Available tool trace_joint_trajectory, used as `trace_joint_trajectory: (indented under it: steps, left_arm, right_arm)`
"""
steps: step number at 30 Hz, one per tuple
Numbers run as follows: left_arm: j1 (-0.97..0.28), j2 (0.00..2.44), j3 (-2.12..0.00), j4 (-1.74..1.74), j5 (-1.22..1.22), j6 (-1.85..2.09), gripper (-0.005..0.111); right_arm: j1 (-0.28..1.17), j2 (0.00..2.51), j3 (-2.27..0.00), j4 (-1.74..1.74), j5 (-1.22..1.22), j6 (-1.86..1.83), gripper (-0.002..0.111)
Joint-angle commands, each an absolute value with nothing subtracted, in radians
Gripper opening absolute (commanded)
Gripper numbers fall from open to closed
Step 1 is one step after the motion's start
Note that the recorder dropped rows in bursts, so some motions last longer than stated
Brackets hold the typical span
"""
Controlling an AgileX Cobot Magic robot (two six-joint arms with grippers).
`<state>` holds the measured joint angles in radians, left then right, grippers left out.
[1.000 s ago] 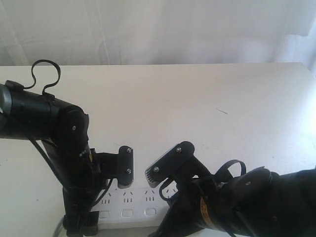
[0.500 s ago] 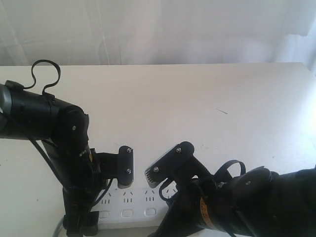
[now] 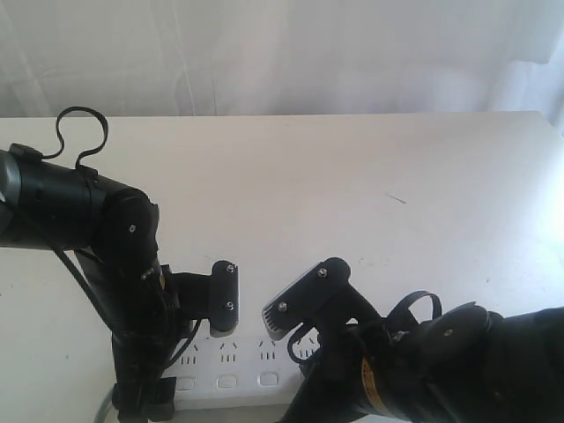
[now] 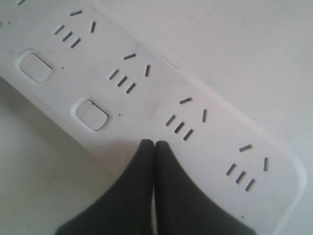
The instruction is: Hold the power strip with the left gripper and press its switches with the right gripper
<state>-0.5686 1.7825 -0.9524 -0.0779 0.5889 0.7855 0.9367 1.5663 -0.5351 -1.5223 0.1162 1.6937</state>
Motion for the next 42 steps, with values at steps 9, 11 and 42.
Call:
trace_joint_trajectory:
  steps: [9,11,42]
  left_arm:
    - [-0.575,1.821,-0.921,-0.127,0.711,0.786,0.001]
    - [-0.575,1.821,-0.921,-0.127,0.711,0.786,0.001]
    - [-0.575,1.821,-0.921,-0.127,0.74,0.79,0.001]
  right_arm:
    - [0.937,1.688,-0.505,-1.51,0.123,1.705,0.0]
    - [0.937,1.696,-0.509,-1.51,0.123,1.705,0.0]
    - [0.937,1.438,-0.445,-1.493,0.219,1.715,0.0]
